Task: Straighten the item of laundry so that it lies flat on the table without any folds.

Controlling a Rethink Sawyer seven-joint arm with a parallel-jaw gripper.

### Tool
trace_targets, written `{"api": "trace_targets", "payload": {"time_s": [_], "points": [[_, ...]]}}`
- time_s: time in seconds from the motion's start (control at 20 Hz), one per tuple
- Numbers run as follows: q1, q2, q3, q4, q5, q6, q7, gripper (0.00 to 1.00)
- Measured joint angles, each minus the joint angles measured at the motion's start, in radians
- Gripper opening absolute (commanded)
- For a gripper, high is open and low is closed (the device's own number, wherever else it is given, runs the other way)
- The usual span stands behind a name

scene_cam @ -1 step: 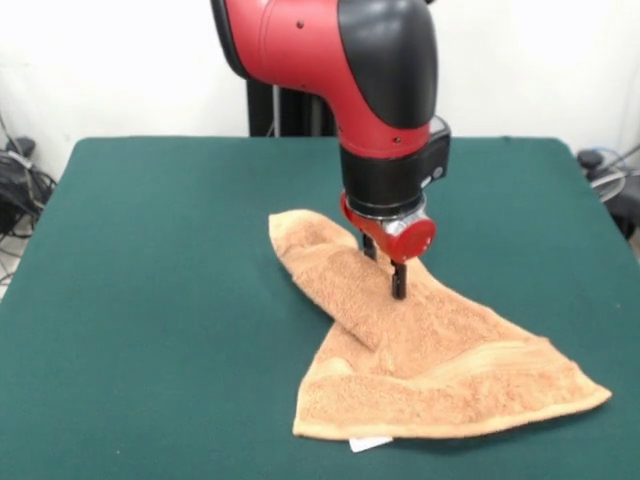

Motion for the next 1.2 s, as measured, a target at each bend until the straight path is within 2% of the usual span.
{"api": "trace_targets", "payload": {"time_s": [0.45,1.2], "points": [[0.000,-0.027,0.001,0.065,0.000,0.000,0.000,1.00],[0.000,-0.026,0.003,0.066,0.000,0.000,0.000,1.00]]}}
